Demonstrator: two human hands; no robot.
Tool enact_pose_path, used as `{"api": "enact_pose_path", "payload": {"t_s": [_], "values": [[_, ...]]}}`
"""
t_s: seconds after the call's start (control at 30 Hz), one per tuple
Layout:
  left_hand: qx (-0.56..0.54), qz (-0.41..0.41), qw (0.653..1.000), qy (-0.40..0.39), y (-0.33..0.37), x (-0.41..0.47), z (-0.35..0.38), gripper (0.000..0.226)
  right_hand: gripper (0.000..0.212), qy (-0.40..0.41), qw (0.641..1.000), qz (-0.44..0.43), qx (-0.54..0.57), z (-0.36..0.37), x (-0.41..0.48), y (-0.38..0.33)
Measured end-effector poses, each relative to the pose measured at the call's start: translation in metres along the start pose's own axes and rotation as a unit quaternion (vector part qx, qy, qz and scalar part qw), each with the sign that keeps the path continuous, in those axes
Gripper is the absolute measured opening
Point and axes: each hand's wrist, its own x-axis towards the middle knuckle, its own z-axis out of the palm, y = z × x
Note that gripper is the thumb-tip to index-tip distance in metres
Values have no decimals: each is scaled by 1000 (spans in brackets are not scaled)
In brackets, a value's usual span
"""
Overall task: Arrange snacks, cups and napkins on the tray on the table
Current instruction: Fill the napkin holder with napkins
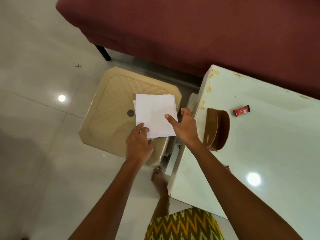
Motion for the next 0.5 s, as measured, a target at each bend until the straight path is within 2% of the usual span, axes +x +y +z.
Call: {"api": "enact_pose_path", "payload": {"t_s": [0.1,0.2,0.33,0.5], "values": [[-5,5,1000,5,-1,-2,3,42,65,-23,999,37,2,10,12,0],[-14,1,1000,12,-1,-3,5,41,61,-8,999,53,1,16,16,0],[-23,-5,1000,12,0,-2,4,42,44,-4,995,85,47,16,19,0],[-103,-56,993,15,8,4,-5,39,32,-16,999,33,26,9,12,-4]]}}
